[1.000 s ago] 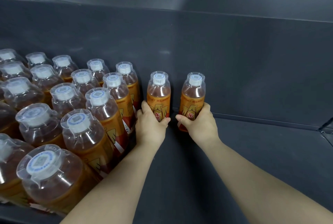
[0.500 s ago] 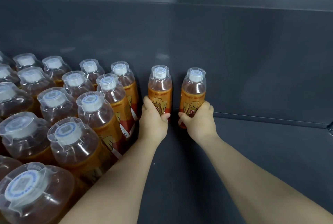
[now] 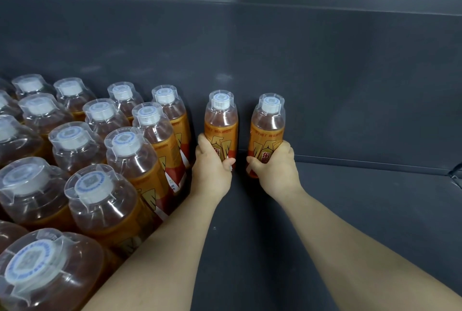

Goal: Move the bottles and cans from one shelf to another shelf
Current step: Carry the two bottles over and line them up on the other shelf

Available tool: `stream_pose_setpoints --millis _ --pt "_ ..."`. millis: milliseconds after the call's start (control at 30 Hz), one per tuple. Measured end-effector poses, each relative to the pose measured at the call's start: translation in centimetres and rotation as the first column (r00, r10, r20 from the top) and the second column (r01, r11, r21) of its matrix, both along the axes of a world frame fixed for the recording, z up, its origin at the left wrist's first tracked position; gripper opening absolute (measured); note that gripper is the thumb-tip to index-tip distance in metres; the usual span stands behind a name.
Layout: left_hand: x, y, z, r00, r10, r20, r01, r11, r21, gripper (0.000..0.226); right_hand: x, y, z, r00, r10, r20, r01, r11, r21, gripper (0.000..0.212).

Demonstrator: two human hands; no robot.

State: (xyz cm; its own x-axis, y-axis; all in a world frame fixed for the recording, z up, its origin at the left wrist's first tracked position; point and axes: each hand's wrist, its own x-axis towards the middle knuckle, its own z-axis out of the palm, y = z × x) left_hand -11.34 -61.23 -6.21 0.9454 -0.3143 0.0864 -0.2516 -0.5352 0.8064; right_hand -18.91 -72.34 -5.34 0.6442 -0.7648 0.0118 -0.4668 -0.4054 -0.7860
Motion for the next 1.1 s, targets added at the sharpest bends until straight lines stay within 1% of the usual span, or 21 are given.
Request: stream_pose_setpoints --millis 133,200,300,333,400,467,600,700,800,867,967,1100 --pt "0.1 -0.1 -0.1 1.000 0.006 -0.023 -0.007 1.000 -0.030 0.086 0.1 0.1 -0.1 1.000 -0.014 -0.009 0.014 1.000 0.016 0.072" --pt "0.2 -0.1 -0.1 0.999 0.010 -0.043 -0.013 0.998 -0.055 0.088 0.2 0.0 0.0 1.000 -0.018 -0.001 0.018 0.999 0.050 0.074" --pt "-0.1 0.0 0.6 0.997 0.017 -0.075 -0.024 0.995 -0.099 0.097 -0.2 0.1 0.3 0.999 -0.021 0.040 0.015 0.991 0.134 0.090" --pt "-0.3 0.1 0.9 0.996 0.021 -0.082 -0.029 0.994 -0.104 0.100 -0.6 0.3 0.4 0.999 -0.022 0.041 0.016 0.990 0.141 0.097" --pt "-1.0 0.4 1.3 0.995 0.042 -0.088 -0.051 0.994 -0.099 0.102 -1.5 0.8 0.8 0.999 -0.023 0.033 0.018 0.990 0.139 0.103" --pt "-1.8 0.9 1.4 0.996 0.057 -0.072 -0.063 0.994 -0.088 0.100 -2.7 1.3 1.0 0.999 -0.023 0.029 0.019 0.990 0.136 0.104" --pt "-4.0 1.7 1.2 0.999 0.017 -0.034 -0.019 0.998 -0.056 0.094 -5.5 2.4 1.4 0.999 -0.019 -0.028 0.022 0.995 0.093 0.099" --pt "-5.8 2.5 1.4 1.000 -0.031 0.004 0.031 0.999 0.014 0.086 -7.5 3.4 1.5 0.996 -0.010 -0.093 0.011 1.000 0.012 0.091" --pt "-7.5 3.4 1.7 0.990 -0.127 0.061 0.121 0.989 0.091 0.082 -9.7 4.3 1.5 0.987 0.013 -0.159 -0.022 0.998 -0.058 0.083" --pt "-8.9 4.1 1.9 0.972 -0.209 0.109 0.188 0.966 0.176 0.079 -11.1 4.9 1.7 0.982 0.038 -0.188 -0.061 0.991 -0.119 0.079" --pt "-11.1 4.9 2.4 0.948 -0.281 0.150 0.231 0.931 0.282 0.076 -13.3 5.6 2.2 0.970 0.077 -0.230 -0.126 0.970 -0.207 0.075" --pt "-14.0 5.8 3.1 0.916 -0.352 0.193 0.265 0.891 0.369 0.074 -17.1 6.1 2.8 0.956 0.104 -0.274 -0.179 0.948 -0.263 0.069"
